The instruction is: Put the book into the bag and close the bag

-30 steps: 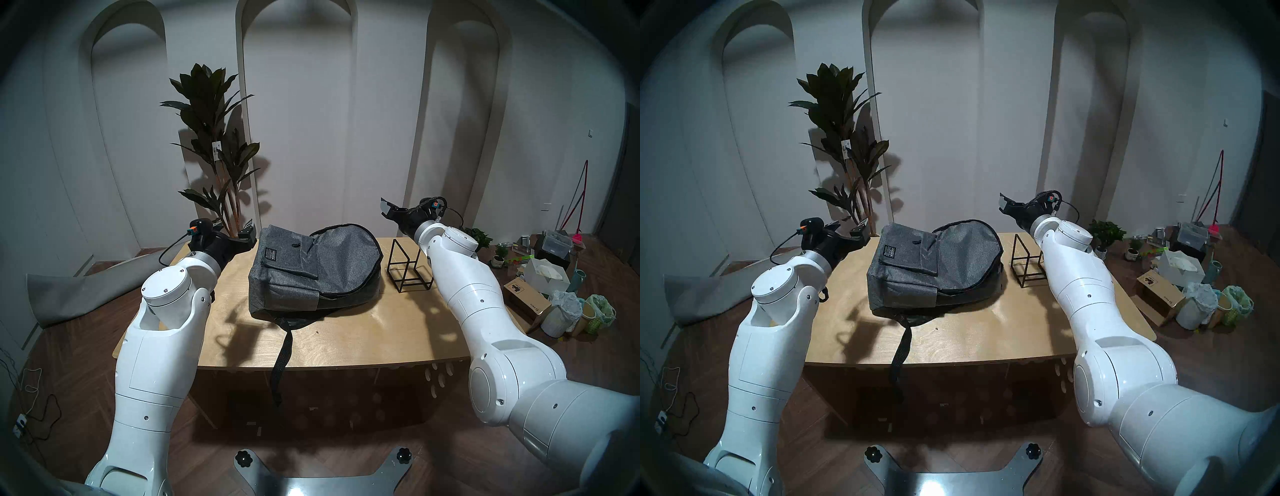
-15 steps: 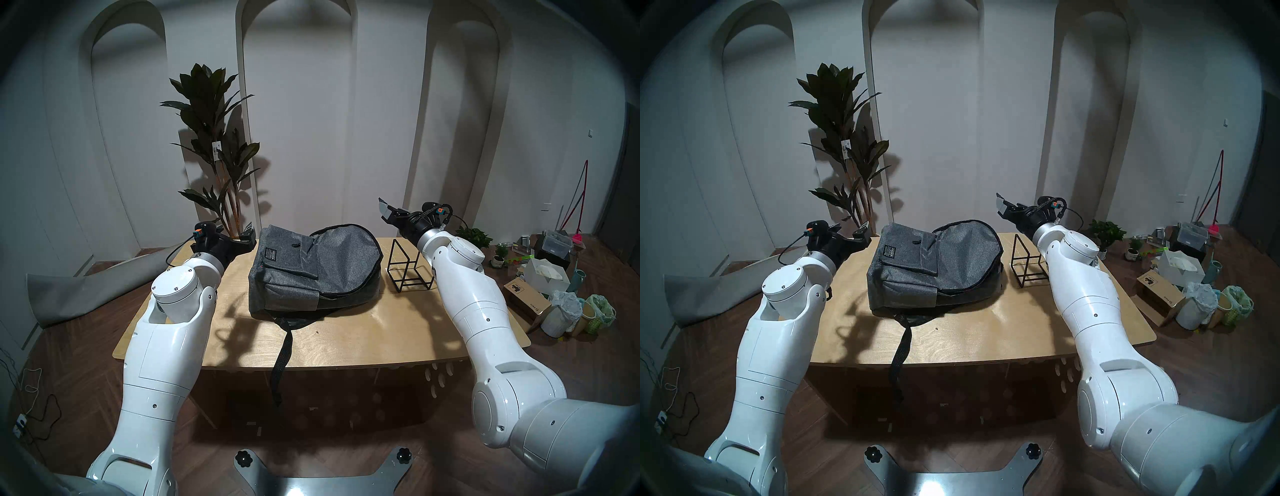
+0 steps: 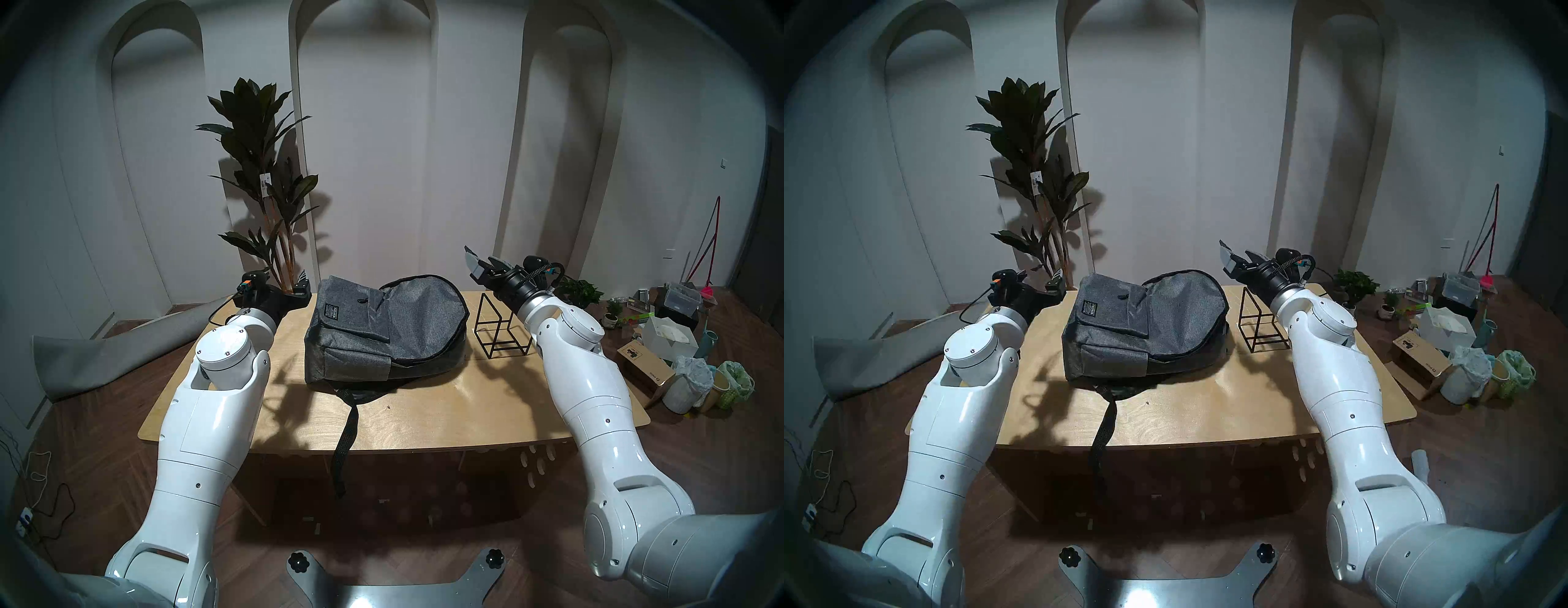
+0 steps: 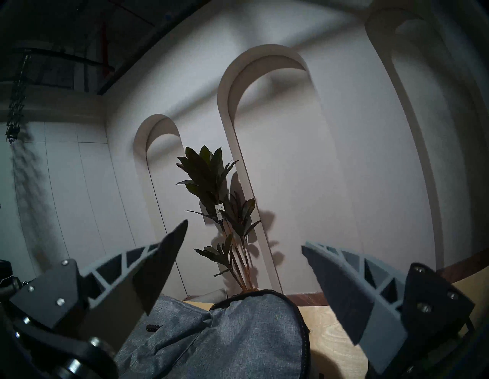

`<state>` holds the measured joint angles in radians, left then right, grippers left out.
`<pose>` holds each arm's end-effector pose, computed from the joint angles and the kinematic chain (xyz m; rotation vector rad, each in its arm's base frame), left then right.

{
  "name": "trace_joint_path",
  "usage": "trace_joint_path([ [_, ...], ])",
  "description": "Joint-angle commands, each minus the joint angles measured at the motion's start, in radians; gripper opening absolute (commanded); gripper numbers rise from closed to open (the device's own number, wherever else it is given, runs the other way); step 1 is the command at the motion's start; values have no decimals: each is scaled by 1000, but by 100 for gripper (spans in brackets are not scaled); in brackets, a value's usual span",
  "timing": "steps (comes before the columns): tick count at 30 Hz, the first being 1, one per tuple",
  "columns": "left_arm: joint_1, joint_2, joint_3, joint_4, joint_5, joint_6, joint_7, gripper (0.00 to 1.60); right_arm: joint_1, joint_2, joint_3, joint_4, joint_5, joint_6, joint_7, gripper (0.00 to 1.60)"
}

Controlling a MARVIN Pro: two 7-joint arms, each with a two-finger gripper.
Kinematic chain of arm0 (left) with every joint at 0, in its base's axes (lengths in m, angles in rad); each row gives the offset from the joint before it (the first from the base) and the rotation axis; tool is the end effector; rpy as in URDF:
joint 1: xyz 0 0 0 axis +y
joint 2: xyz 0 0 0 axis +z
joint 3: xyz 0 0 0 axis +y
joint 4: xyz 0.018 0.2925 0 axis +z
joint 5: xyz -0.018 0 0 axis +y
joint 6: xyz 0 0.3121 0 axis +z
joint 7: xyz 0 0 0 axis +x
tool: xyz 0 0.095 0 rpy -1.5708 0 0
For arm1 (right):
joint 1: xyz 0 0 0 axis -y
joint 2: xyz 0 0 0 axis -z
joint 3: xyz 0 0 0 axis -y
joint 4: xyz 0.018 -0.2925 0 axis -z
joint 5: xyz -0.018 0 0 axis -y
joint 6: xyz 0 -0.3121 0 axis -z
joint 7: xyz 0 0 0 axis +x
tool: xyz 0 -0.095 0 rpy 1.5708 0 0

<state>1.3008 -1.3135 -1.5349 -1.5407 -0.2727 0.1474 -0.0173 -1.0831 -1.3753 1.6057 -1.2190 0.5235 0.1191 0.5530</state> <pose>0.4952 0.0656 -0.2052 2.0995 -0.0420 2.2843 0.5425 -0.0495 -0.1962 -1.6631 -0.1467 -1.9307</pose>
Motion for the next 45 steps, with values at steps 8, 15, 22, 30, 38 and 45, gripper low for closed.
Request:
trace_joint_path([
  [8, -19, 15, 19, 10, 58, -162, 7, 160, -127, -38, -7, -203, -61, -48, -109, 160],
  [15, 2, 24, 20, 20, 65, -236, 0, 160, -179, -64, -15, -286, -128, -55, -230, 160],
  [22, 10, 29, 21, 41, 76, -341, -19, 160, -242, -104, -22, -381, -221, -55, -386, 160],
  [30, 10, 47, 29, 88, 90, -412, -61, 160, -303, -158, -30, -476, -344, -23, -535, 160],
  [38, -13, 48, 33, 147, 104, -486, -87, 160, -339, -232, -46, -550, -488, 87, -701, 160],
  [45, -42, 41, 32, 201, 113, -569, -98, 160, -335, -248, -94, -561, -517, 183, -850, 160],
])
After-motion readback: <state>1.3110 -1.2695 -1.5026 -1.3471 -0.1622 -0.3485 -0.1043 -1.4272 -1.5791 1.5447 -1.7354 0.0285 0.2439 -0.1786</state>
